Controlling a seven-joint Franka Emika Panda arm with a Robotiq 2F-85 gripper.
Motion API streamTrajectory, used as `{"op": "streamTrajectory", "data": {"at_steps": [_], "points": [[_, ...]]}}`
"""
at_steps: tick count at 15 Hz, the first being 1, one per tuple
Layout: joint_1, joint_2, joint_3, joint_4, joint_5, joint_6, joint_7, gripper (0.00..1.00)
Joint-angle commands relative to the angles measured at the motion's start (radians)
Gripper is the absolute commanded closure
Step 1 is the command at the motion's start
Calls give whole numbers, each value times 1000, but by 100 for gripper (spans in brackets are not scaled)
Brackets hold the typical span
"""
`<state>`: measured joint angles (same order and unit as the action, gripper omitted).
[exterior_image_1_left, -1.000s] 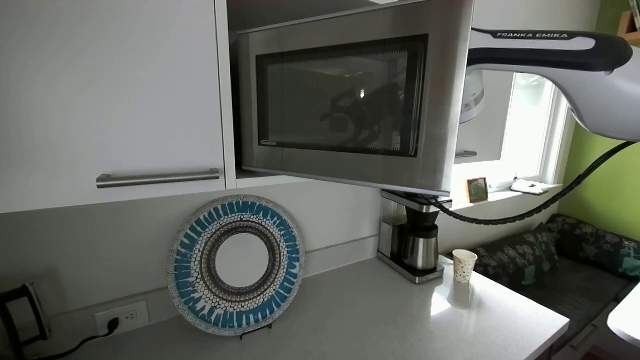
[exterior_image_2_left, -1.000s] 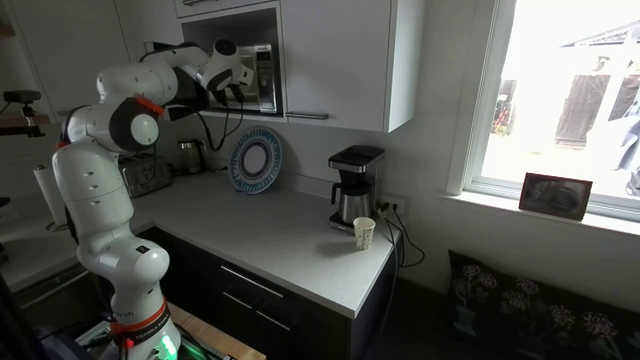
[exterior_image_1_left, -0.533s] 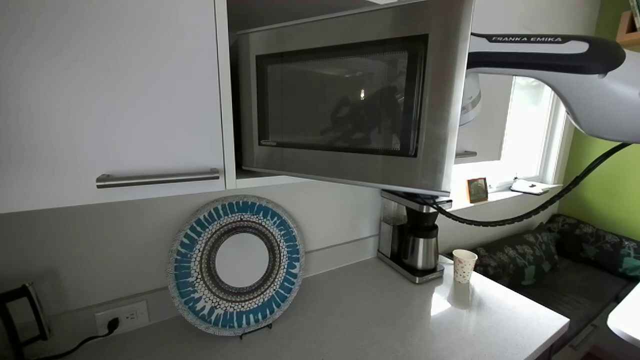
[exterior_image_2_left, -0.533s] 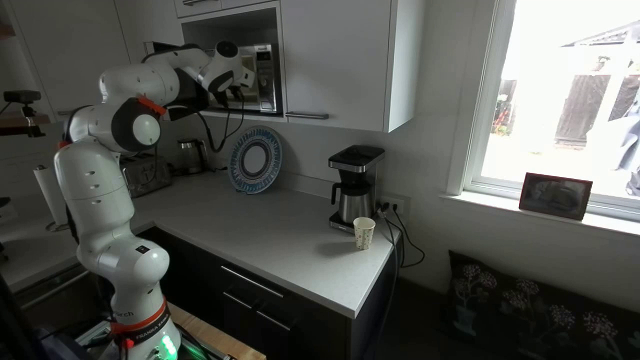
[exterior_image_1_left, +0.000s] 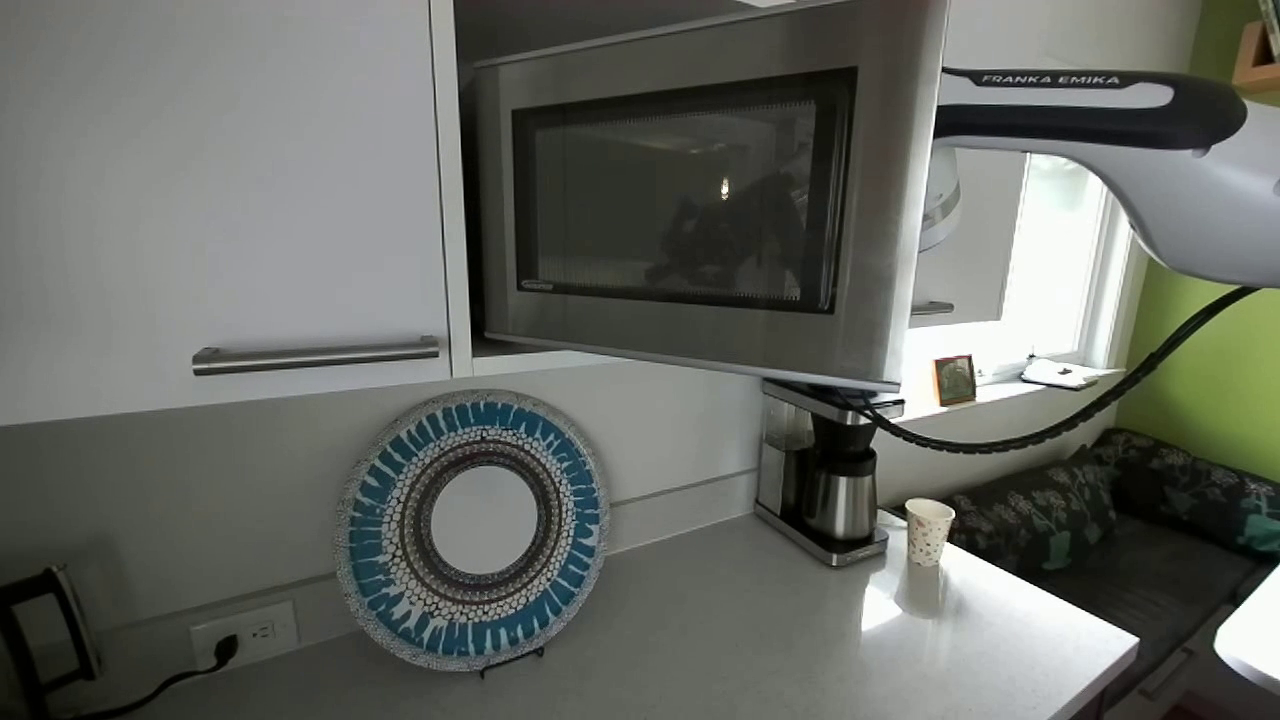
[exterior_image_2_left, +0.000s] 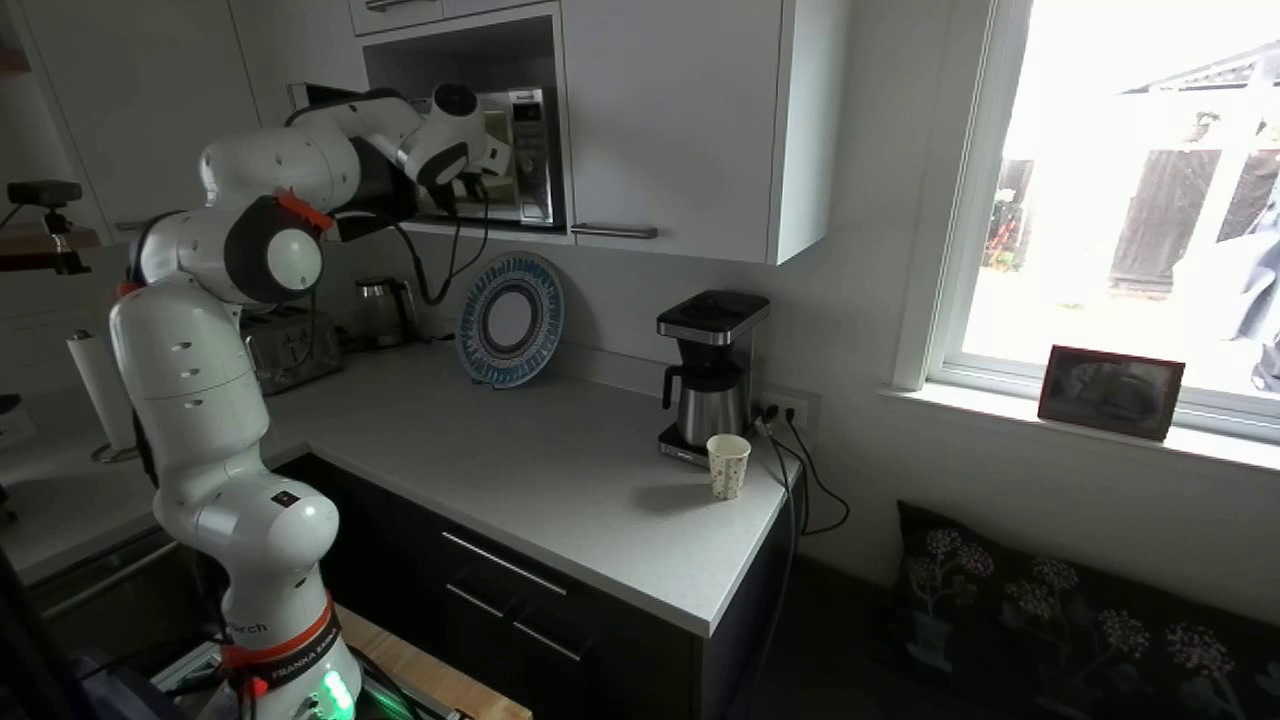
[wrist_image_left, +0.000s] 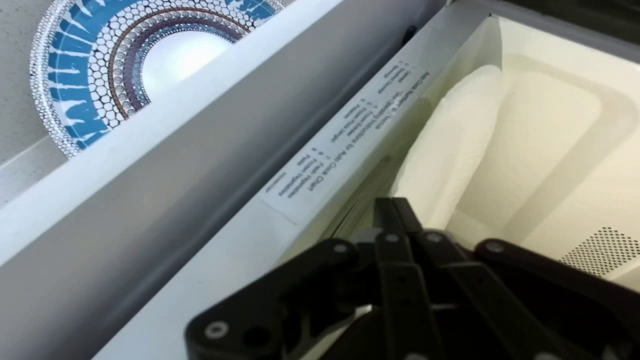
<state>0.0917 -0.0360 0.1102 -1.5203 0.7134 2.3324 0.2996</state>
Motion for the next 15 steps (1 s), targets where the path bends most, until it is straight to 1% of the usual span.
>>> {"op": "streamTrajectory", "data": {"at_steps": [1,5,8,13,15], "points": [[4,-27,-6,-5,13,-18,11,100],[8,-95,1,-34,-22,-28,50,100],[9,-166,-4,-75,-17,-56,26,100],[8,-321,-23,-198,-7,-98,-9,100],[9,-385,-34,-248,-13,-136,-28,100]]}}
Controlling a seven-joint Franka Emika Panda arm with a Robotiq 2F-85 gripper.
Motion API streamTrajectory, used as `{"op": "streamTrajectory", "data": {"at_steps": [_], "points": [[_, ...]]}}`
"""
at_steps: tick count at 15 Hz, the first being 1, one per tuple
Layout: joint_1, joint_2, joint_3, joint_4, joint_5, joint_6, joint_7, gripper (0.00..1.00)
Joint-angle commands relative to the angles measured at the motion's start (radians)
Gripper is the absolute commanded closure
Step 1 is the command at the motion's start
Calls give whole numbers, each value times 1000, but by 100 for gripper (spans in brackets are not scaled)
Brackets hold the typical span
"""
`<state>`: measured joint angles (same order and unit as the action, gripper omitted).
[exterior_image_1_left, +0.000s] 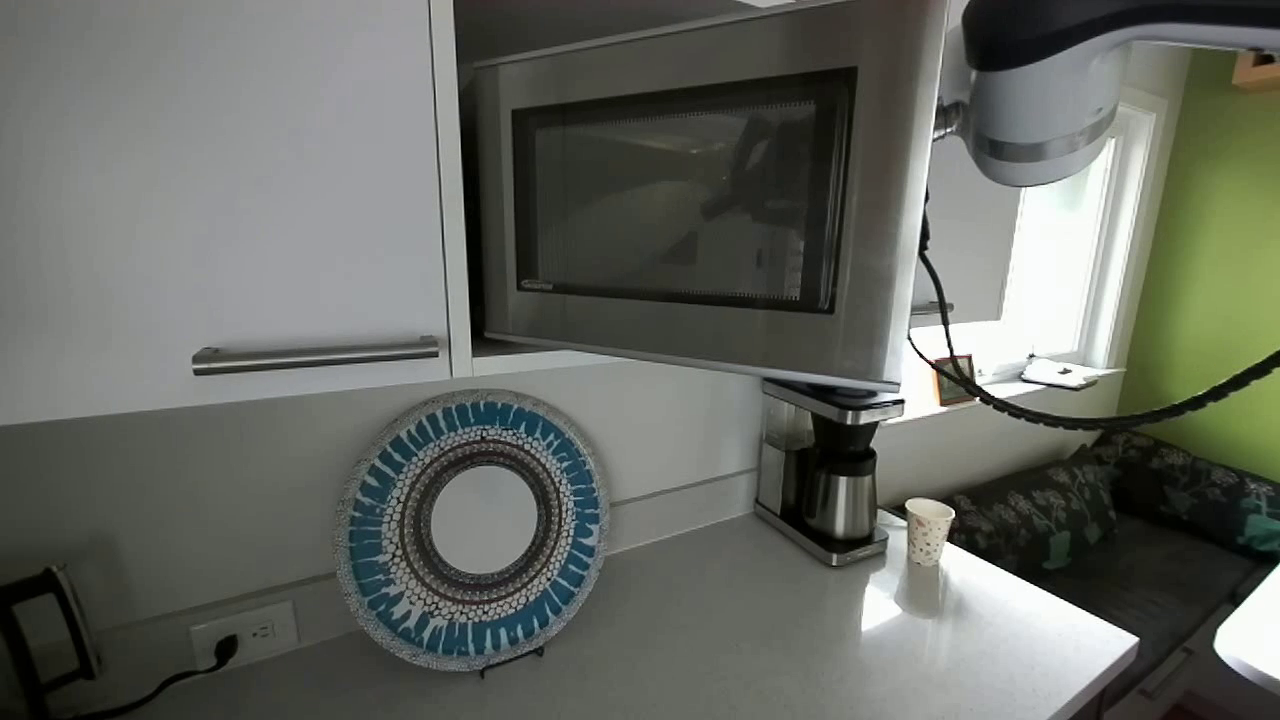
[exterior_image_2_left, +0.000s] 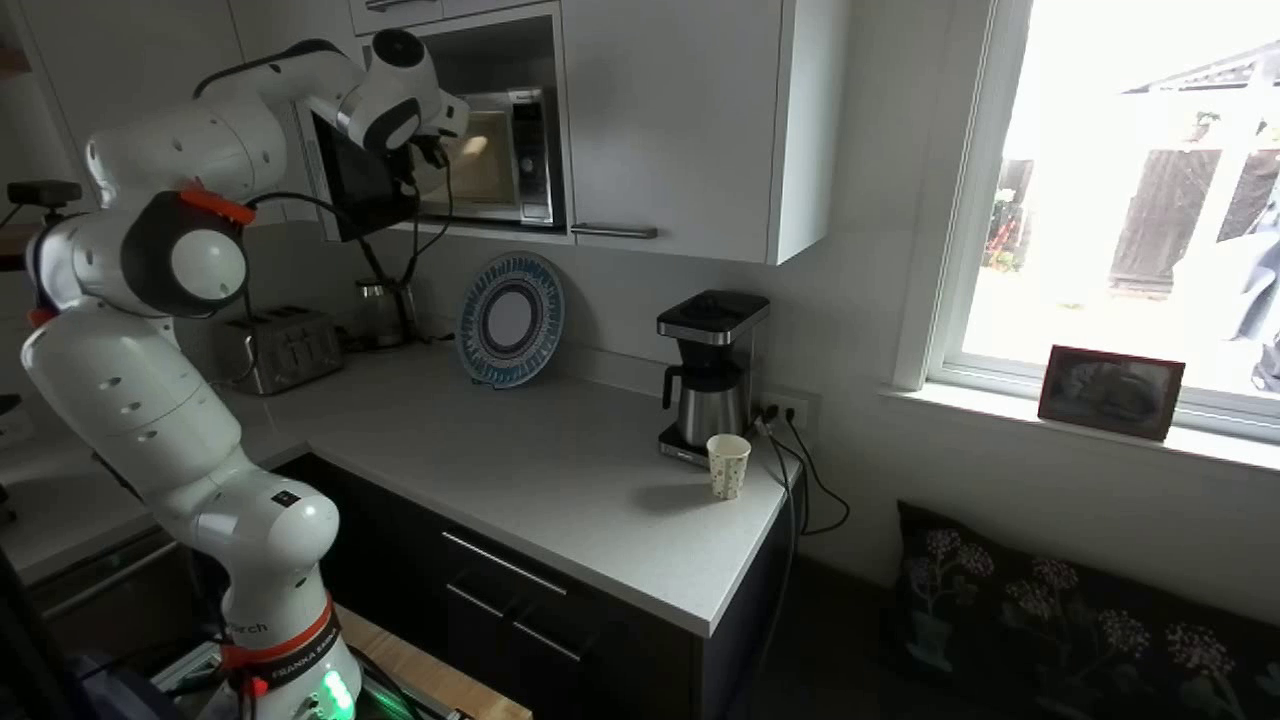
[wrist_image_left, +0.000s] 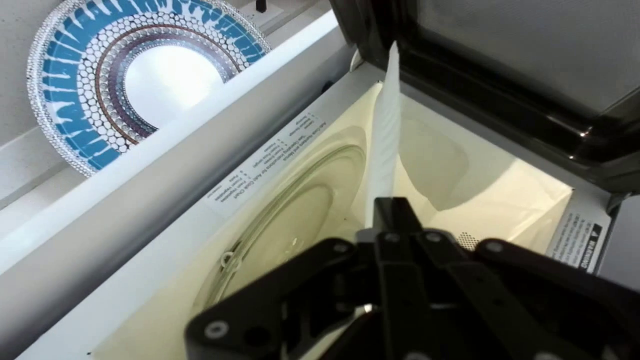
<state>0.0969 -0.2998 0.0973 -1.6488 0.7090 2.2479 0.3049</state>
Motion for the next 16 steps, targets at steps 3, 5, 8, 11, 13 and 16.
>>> {"op": "streamTrajectory", "data": {"at_steps": [3,5,8,11,13,16], "points": [[14,-217,-59,-207,15,-113,-118,100],[10,-282,-81,-270,34,-127,-146,100],[1,-376,-111,-369,48,-126,-182,100],[-1,-457,-141,-456,75,-112,-208,100],[0,-477,-148,-496,118,-82,-235,100],[-20,-451,-141,-454,107,-117,-221,99]]}}
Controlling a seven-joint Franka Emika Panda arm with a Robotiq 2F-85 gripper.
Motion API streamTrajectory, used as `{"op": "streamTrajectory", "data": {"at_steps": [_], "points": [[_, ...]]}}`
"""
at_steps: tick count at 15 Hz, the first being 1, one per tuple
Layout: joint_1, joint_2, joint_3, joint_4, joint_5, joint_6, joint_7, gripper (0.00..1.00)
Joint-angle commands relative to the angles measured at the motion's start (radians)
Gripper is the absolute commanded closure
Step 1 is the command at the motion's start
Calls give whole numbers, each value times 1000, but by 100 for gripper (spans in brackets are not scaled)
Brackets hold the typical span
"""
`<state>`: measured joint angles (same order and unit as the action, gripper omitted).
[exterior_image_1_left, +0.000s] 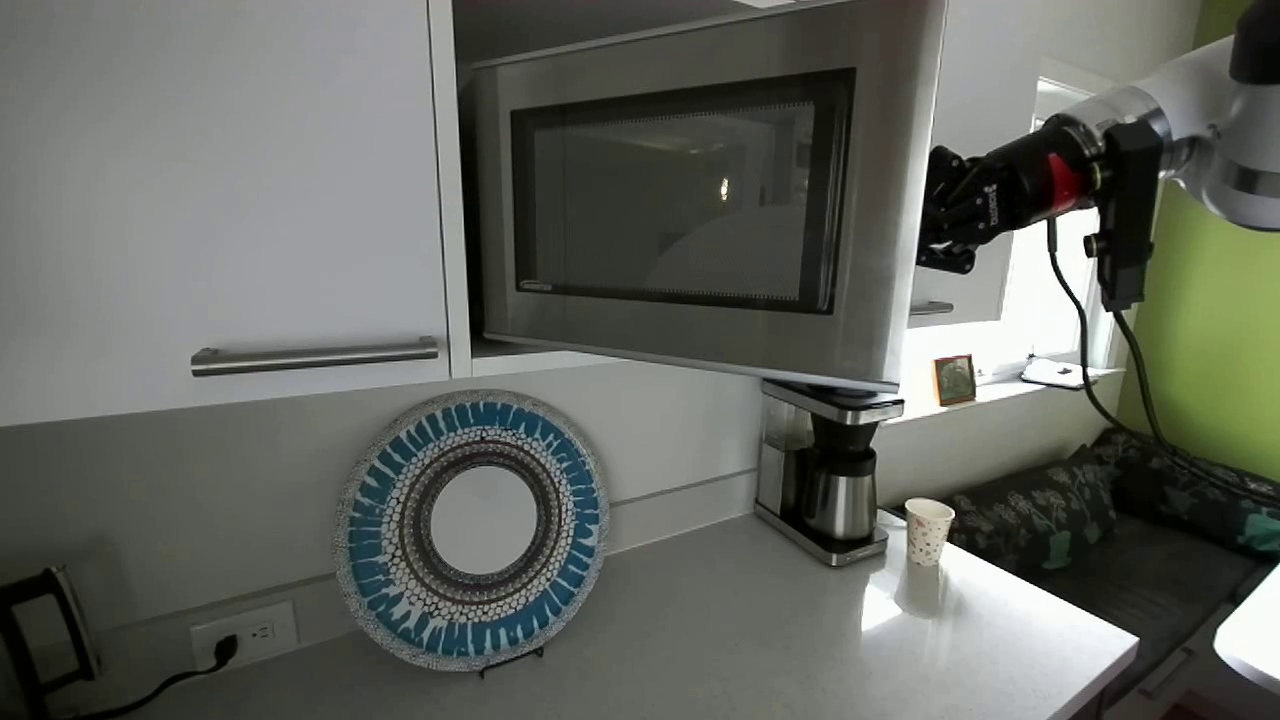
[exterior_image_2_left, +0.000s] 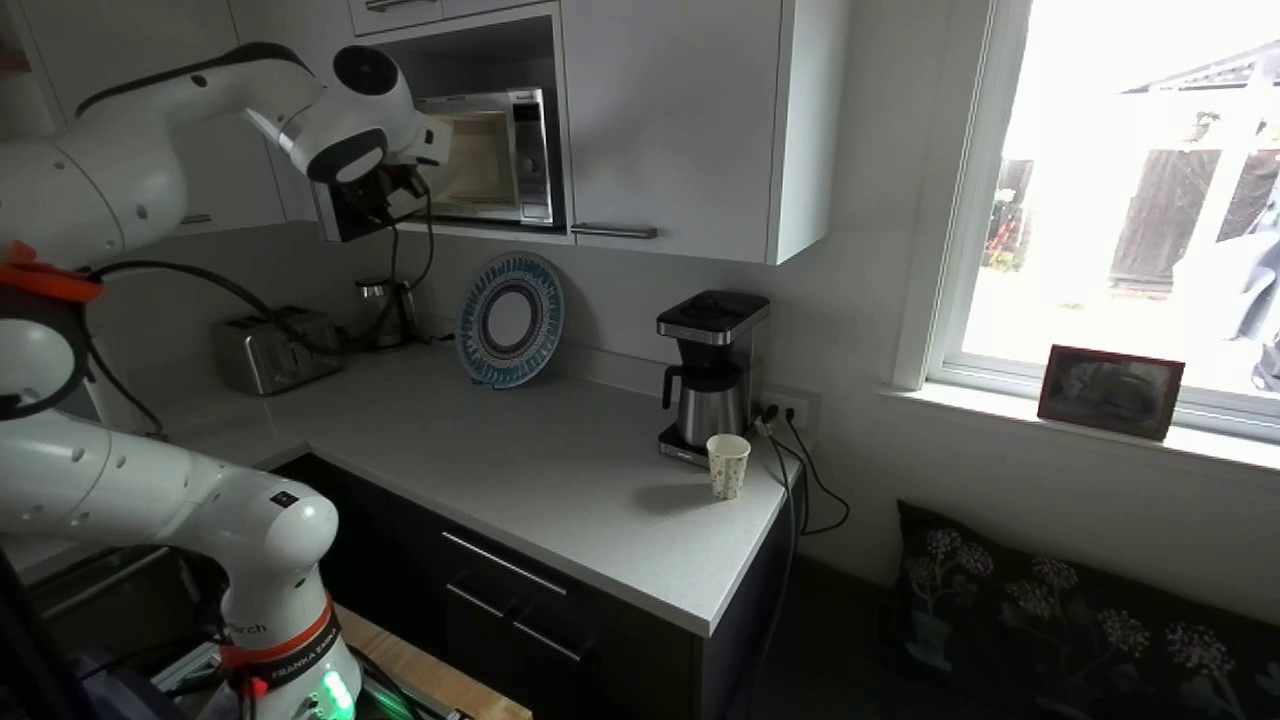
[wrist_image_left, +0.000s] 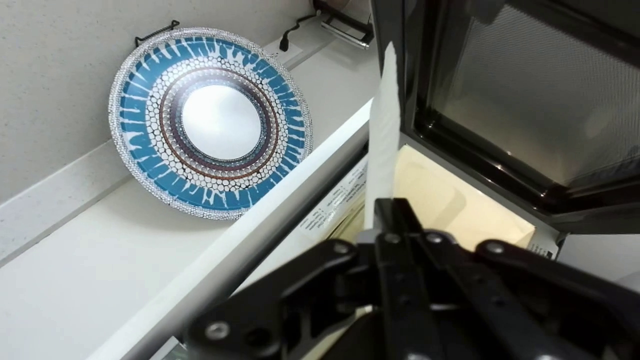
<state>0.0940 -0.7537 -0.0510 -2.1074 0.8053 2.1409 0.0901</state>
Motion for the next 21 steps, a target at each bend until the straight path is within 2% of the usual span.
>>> {"op": "streamTrajectory", "data": {"at_steps": [1,5,8,11,17,21], "points": [[-17,-2,8,-2,13,-8,-7,99],[-24,-12,7,-19,4,-17,-2,100],[-37,-86,-41,-121,45,-46,2,100],[-79,-158,-85,-214,53,-126,13,100],[-224,-258,-154,-359,-4,-329,5,100],[-299,-275,-169,-458,-33,-338,-54,100]]}}
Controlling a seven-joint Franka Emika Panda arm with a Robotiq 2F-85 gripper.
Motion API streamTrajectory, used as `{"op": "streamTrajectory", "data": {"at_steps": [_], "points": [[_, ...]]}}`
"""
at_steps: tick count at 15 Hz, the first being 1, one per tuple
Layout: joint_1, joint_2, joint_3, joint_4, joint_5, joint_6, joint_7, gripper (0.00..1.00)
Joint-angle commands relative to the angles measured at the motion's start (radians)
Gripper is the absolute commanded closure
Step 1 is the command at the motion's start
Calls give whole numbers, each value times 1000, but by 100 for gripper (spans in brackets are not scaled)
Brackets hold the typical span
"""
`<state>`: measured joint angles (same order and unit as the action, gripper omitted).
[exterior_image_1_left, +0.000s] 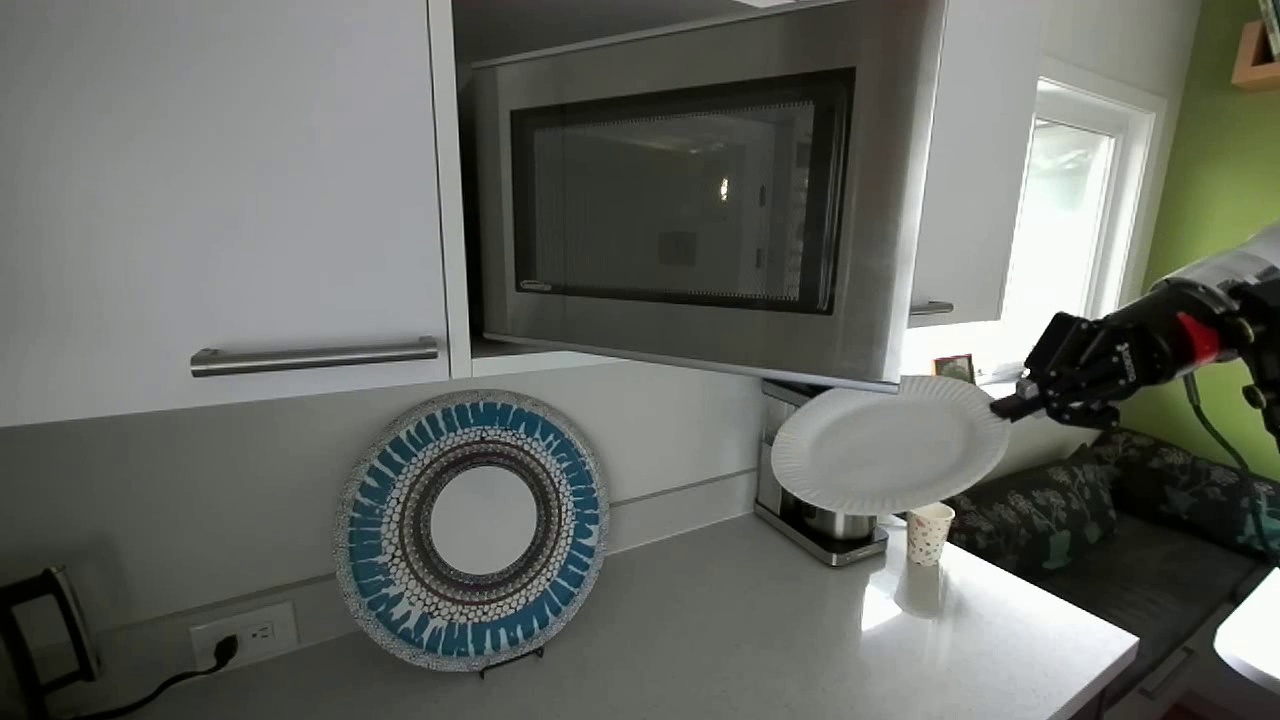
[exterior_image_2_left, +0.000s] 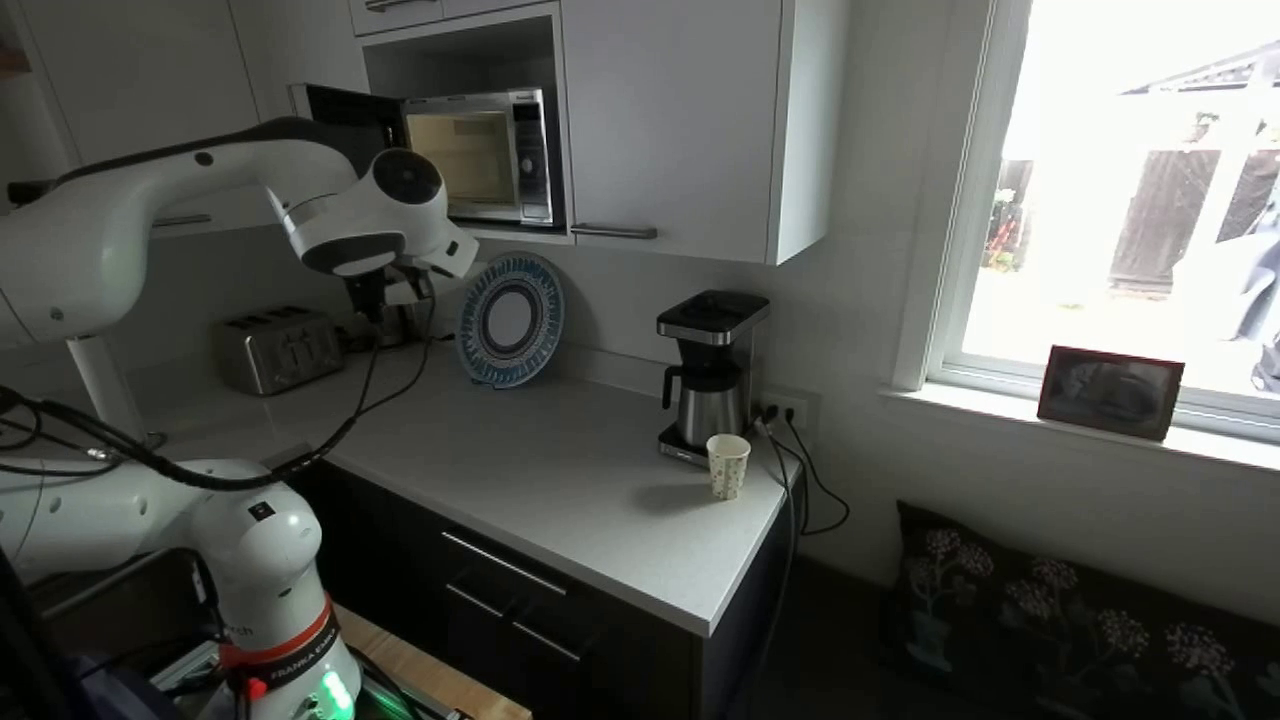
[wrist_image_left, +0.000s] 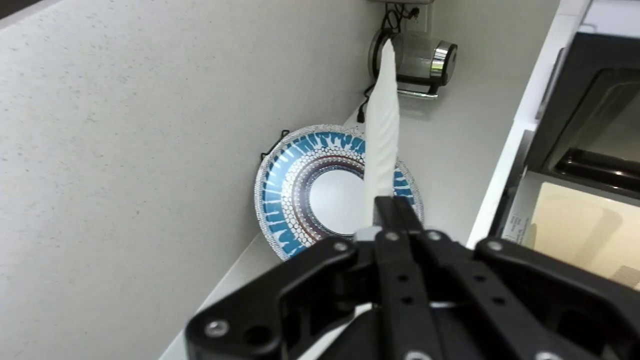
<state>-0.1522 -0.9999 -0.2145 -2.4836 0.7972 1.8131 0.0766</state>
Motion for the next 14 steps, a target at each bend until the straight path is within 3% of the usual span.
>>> {"op": "streamTrajectory", "data": {"at_steps": [1,6,7,14], "points": [[-65,-28,-9,-110,-21,6,-58,100],[-103,8,-40,-242,19,119,-182,100],[-94,6,-22,-186,0,72,-130,100],[-95,9,-23,-186,0,82,-141,99]]}}
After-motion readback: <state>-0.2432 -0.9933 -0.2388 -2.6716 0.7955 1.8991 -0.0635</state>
